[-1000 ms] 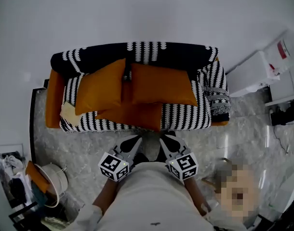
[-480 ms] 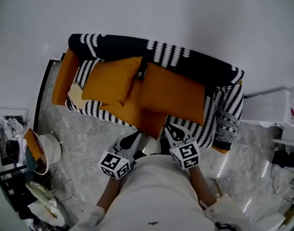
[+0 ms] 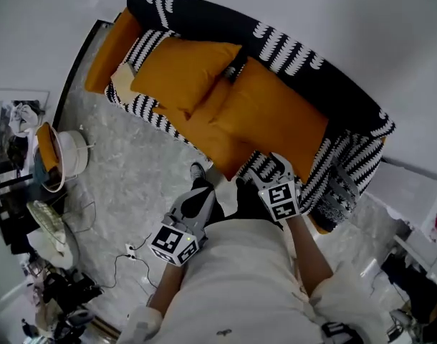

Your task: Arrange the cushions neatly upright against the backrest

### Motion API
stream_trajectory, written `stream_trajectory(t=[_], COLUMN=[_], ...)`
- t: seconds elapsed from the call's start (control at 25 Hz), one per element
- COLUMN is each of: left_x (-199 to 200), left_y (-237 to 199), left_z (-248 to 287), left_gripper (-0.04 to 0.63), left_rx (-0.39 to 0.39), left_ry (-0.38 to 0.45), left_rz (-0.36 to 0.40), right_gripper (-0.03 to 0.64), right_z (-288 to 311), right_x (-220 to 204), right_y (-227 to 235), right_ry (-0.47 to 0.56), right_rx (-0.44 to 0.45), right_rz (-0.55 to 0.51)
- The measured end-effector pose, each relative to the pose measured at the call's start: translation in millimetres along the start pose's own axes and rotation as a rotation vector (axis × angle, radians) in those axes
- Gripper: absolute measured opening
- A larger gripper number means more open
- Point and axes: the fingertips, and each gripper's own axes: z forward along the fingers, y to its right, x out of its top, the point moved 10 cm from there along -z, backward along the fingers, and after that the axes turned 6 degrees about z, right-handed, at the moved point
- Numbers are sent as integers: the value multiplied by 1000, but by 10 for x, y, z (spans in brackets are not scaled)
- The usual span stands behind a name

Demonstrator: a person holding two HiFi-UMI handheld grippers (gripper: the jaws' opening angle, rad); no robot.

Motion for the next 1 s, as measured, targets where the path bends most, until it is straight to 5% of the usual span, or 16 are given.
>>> stream_trajectory(t=[0.28,0.64,0.88,1.0], left_x=[-50,-286,-489,-473], left_y=[41,-15,8,17], left_z=[-4,190,213,163], left_gripper=[14,14,14,14], left_rx=[72,110,119,129], left_ry=[-31,-117,-141,-121], left_rz=[-99,-173,-188,-178], right_gripper=[328,383,391,390], right_z=[680,1511,1769,1830], right_x=[-334,-958,-1273,-1228], right_y=[303,517,528,639], right_ry=[-164,-359,-383,-387], right_rx=[-63,-213,-366,-438], right_rz=[-137,-500,-769,-805])
